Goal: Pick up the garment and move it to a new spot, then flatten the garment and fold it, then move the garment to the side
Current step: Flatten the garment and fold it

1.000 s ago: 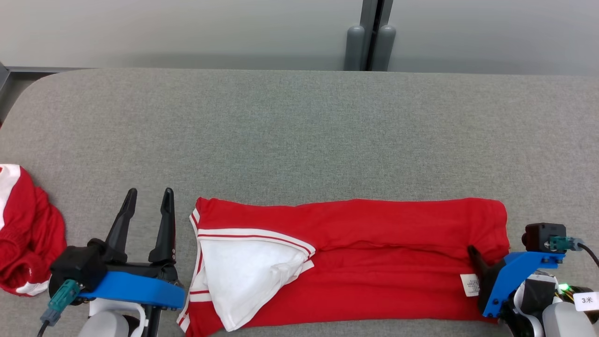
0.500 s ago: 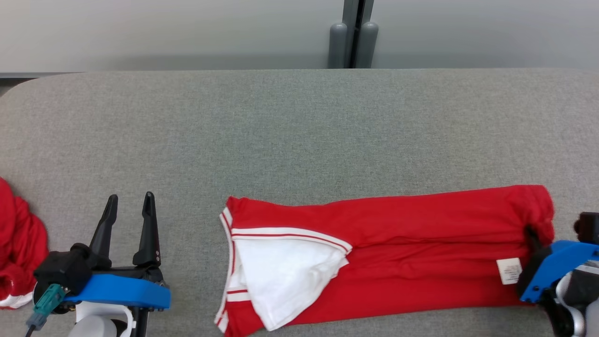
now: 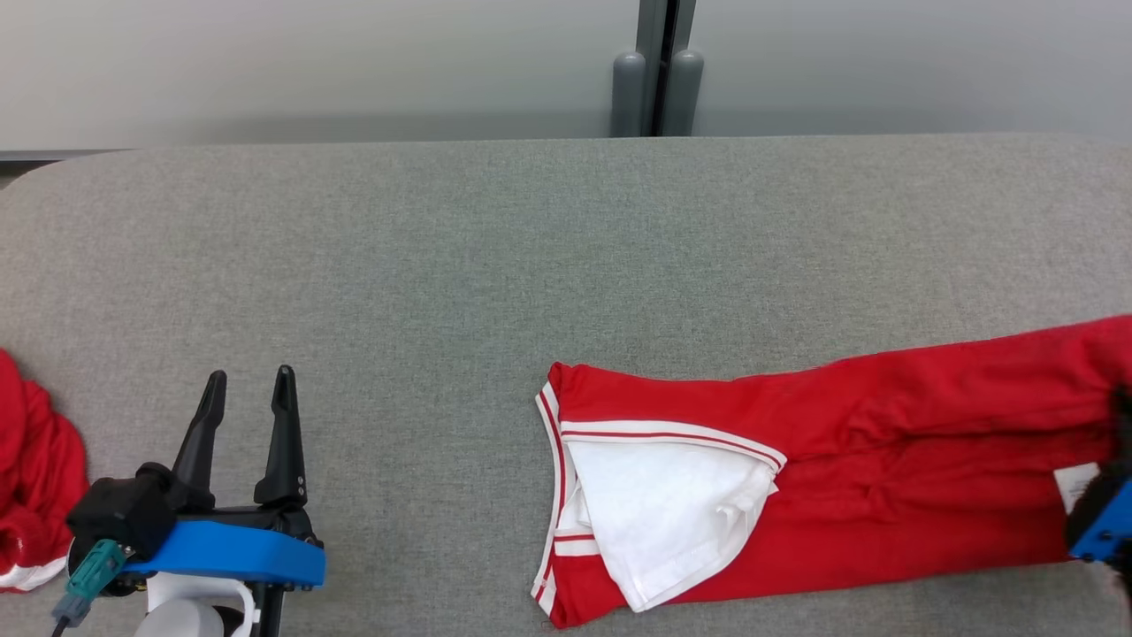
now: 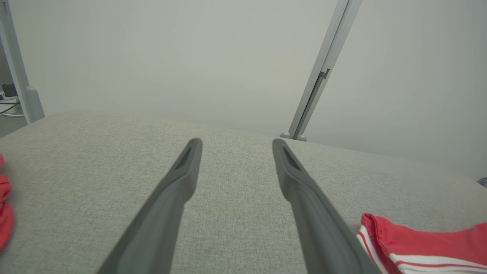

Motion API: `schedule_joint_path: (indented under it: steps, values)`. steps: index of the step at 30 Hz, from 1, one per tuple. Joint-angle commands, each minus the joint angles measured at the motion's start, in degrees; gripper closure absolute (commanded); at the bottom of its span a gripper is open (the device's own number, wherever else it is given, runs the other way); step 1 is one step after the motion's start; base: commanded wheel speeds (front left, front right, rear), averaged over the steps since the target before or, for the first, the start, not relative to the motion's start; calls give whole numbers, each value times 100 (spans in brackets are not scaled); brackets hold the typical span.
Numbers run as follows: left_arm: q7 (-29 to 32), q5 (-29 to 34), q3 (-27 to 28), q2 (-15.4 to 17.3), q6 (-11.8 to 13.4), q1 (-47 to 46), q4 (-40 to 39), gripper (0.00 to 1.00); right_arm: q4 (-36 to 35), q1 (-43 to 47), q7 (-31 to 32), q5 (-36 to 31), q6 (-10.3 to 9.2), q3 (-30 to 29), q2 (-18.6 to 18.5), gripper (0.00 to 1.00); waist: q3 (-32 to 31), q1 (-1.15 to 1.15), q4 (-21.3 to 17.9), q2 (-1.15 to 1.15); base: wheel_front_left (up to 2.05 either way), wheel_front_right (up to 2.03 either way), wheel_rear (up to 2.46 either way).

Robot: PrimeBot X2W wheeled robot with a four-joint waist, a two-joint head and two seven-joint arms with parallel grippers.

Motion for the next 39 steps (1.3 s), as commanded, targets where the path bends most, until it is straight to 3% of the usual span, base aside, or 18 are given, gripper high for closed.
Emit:
schedule_joint_path:
  steps: [1, 8, 16, 25, 33, 34, 35, 39]
  values:
    - [-25, 19, 59, -3, -10, 38, 10, 0, -130, 141, 51, 125, 1, 260, -4, 100, -18, 0, 7, 0, 0, 0, 0]
    - [-25, 17, 146, 5, -24, 80, -16, 0, -393, 440, 41, 855, 1, 2290, -12, 100, -52, 0, 48, 0, 0, 0, 0]
    - [-25, 44, 76, -36, -45, -16, -12, 0, 420, -3, -277, 1242, 1, 3959, -13, 100, 19, 0, 228, 0, 0, 0, 0]
    - [-25, 66, 67, -86, -73, -49, 2, 0, 1514, -599, -736, 1481, 2, 4778, -13, 100, 129, 0, 383, 0, 0, 0, 0]
    - [-25, 90, 44, -162, -97, -83, 28, 0, 2148, -1012, -1098, 1705, 2, 4989, -13, 100, 191, 0, 448, 0, 0, 0, 0]
    - [-25, 94, 40, -169, -100, -93, 35, 0, 2209, -1039, -1148, 1781, 2, 5045, -13, 28, 194, 0, 459, 0, 0, 0, 0]
    - [-25, 95, 32, -177, -93, -104, 42, 0, 2228, -1058, -1238, 1940, 2, 5095, -4, 0, 192, 0, 471, 0, 0, 0, 0]
    - [-25, 99, 24, -177, -102, -127, 62, 0, 2285, -1075, -1377, 2534, 2, 5282, -11, 0, 182, 0, 488, 0, 0, 0, 0]
